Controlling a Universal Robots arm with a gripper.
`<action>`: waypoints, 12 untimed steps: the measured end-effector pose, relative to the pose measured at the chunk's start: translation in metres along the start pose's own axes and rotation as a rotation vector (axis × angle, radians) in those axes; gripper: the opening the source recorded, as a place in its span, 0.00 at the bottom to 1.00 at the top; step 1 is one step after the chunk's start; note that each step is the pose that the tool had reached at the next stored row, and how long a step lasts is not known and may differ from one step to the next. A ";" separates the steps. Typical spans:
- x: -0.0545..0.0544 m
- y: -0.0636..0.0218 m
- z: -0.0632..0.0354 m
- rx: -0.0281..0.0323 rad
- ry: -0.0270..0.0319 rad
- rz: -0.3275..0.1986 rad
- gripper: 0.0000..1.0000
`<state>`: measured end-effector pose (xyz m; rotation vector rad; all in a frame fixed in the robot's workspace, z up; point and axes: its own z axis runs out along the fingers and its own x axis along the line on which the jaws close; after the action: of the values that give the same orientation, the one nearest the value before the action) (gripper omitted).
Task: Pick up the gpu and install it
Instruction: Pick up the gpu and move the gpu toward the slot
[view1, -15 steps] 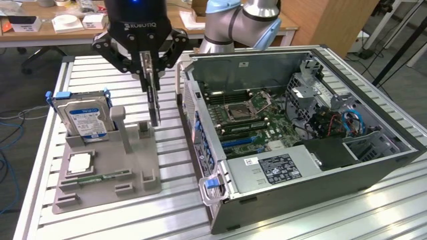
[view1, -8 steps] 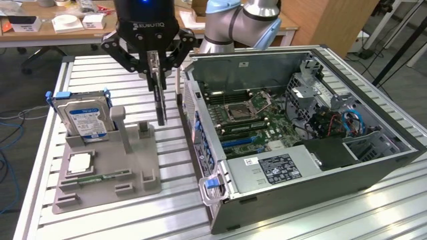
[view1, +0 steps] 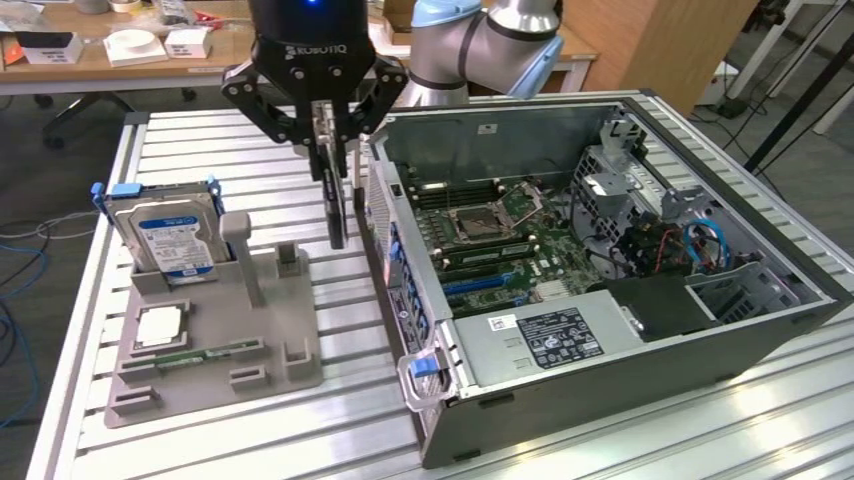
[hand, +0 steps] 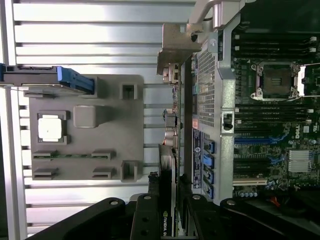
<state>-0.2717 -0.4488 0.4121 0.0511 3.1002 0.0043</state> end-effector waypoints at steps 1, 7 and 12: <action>-0.001 0.0001 0.0000 0.0000 0.0000 0.000 0.26; -0.012 0.0004 0.0004 0.0000 0.0001 0.000 0.26; -0.021 0.0007 0.0008 0.0000 0.0001 0.000 0.26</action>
<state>-0.2510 -0.4487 0.4121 0.0511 3.1003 0.0042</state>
